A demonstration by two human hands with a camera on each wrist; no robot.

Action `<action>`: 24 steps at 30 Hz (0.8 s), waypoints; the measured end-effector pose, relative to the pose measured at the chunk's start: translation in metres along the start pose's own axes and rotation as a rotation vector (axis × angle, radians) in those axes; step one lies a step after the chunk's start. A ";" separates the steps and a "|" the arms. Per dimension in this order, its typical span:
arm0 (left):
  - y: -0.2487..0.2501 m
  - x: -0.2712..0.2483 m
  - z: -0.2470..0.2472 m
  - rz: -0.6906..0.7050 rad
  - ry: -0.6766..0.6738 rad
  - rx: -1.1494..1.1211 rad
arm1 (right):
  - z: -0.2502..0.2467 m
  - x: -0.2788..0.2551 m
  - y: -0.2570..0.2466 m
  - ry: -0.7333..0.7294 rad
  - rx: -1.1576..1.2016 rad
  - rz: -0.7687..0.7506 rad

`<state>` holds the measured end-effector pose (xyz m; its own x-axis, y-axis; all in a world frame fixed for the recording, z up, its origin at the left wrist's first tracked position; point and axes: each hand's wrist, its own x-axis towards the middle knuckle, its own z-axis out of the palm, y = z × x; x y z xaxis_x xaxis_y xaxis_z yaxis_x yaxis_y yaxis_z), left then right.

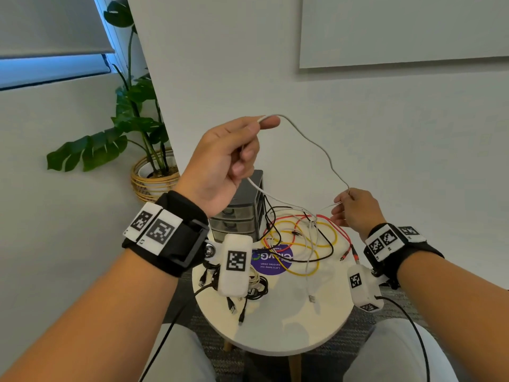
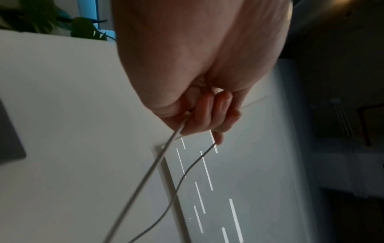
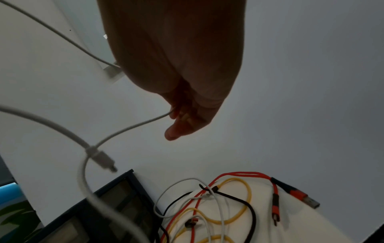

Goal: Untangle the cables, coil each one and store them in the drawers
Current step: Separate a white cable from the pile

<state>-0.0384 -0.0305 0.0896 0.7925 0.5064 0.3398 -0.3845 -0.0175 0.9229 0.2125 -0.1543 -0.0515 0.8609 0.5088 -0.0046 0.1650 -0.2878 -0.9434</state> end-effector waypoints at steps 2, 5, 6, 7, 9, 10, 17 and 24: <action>-0.001 0.000 0.005 -0.014 -0.014 -0.012 | -0.002 -0.001 0.004 0.036 -0.011 0.009; 0.001 0.001 0.007 -0.102 -0.035 -0.113 | -0.007 -0.001 0.010 0.159 0.035 -0.037; 0.001 0.002 0.007 -0.130 -0.037 -0.119 | -0.008 0.000 0.011 0.177 0.093 -0.054; 0.000 0.003 0.007 -0.148 -0.036 -0.104 | -0.008 0.000 0.011 0.173 0.160 -0.056; -0.005 0.003 0.010 -0.168 -0.029 -0.044 | -0.004 -0.003 0.007 0.125 0.305 -0.028; -0.009 0.003 0.012 -0.177 -0.027 -0.015 | 0.000 -0.005 0.002 0.078 0.382 -0.011; -0.034 0.005 0.017 -0.211 0.055 0.239 | 0.020 -0.021 -0.053 -0.184 1.037 0.132; -0.053 0.005 -0.015 -0.347 0.206 0.305 | 0.010 -0.028 -0.100 -0.183 1.280 0.057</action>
<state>-0.0211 -0.0142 0.0400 0.7273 0.6862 -0.0112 0.0657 -0.0534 0.9964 0.1674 -0.1314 0.0401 0.7564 0.6541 -0.0045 -0.5326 0.6119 -0.5847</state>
